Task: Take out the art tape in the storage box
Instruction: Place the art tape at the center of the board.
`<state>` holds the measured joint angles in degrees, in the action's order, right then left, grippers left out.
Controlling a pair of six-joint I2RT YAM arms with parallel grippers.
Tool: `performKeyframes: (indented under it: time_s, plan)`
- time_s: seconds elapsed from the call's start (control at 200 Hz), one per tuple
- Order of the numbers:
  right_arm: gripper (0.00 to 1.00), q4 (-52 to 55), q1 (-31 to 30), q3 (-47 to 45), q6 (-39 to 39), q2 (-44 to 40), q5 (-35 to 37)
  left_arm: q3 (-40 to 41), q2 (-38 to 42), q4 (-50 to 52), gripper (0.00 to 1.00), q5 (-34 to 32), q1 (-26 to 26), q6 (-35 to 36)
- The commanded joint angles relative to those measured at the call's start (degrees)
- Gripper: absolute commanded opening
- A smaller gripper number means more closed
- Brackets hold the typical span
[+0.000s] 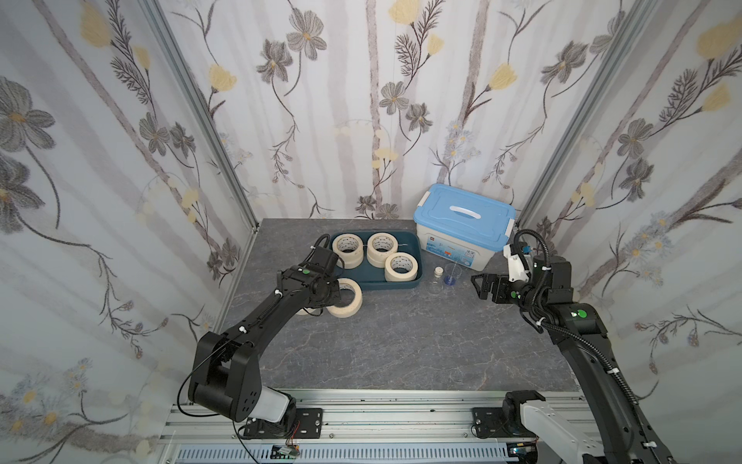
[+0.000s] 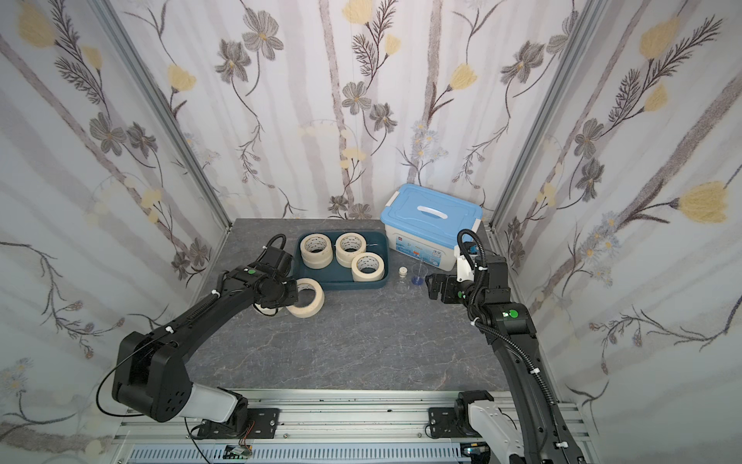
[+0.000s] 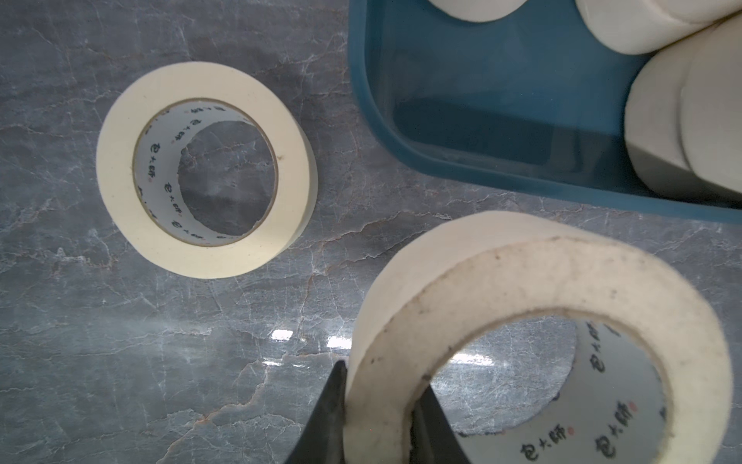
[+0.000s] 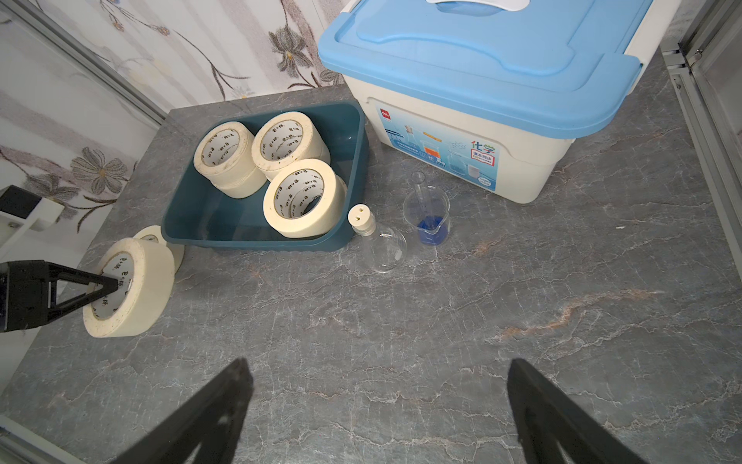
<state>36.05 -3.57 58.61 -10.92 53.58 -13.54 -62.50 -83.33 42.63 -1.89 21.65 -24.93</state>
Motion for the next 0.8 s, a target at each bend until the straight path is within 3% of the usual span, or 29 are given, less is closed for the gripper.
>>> performKeyframes:
  time_s: [0.0, 0.794]
  plan:
    - [1.00, -0.44, -0.03, 0.67, -0.16, 0.34, -0.52, 1.41, 0.29, -1.39, 0.18, -0.50, -0.03, -1.45]
    - [1.00, -0.43, -0.16, 0.98, 0.02, 0.65, -0.30, 2.63, -11.29, -8.68, 0.16, 0.41, -2.01, -1.62]
